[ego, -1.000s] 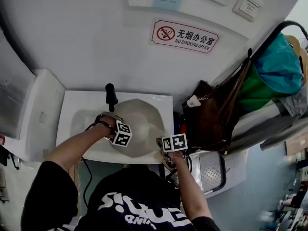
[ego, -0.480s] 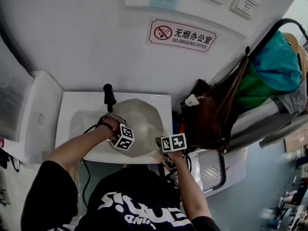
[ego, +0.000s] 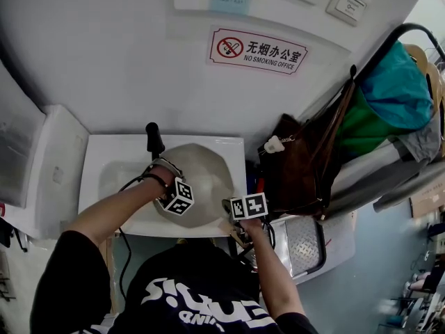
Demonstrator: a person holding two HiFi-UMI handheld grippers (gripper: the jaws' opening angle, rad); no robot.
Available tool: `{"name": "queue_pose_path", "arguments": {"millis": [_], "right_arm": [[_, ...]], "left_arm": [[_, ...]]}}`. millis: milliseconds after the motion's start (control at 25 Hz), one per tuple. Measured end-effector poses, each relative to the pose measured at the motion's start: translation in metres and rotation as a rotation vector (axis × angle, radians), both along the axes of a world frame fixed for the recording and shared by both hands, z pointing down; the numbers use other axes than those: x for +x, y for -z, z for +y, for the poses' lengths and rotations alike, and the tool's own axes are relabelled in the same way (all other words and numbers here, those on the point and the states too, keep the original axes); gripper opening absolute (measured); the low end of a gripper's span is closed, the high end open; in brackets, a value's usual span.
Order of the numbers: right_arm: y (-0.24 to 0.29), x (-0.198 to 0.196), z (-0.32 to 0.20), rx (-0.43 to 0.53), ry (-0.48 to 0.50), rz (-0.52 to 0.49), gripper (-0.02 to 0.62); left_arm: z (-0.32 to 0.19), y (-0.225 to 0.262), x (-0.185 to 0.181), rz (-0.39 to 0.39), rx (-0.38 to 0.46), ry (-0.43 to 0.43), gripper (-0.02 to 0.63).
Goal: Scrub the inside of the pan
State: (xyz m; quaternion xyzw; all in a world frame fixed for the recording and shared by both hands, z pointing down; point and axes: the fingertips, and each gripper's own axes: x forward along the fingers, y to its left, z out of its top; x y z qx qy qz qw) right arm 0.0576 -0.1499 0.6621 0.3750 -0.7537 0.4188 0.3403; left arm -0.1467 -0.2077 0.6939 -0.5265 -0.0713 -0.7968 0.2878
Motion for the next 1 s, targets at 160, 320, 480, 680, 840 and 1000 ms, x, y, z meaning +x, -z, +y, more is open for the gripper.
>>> {"name": "queue_pose_path", "arguments": {"millis": [160,320,480,680,840,1000], "right_arm": [[0.0,0.0,0.0,0.003,0.002,-0.006,0.098],[0.0,0.0,0.0,0.003,0.002,-0.009,0.098],[0.0,0.0,0.0,0.004,0.002,-0.007,0.098],[0.001,0.0,0.001,0.0,0.002,-0.007,0.098],[0.002,0.001,0.003,0.009,0.002,-0.008,0.098],[0.003,0.001,0.003,0.013,0.004,-0.016,0.1]], "left_arm": [[-0.024,0.011,0.002,-0.001,0.091,-0.018,0.018],[-0.05,0.023,0.006,0.058,0.157,0.028,0.018],[-0.07,0.034,0.018,0.136,0.234,0.045,0.018],[-0.091,0.048,0.033,0.237,0.317,0.082,0.02],[-0.103,0.058,0.046,0.358,0.387,0.142,0.021],[-0.108,0.067,0.06,0.486,0.434,0.2,0.021]]}}
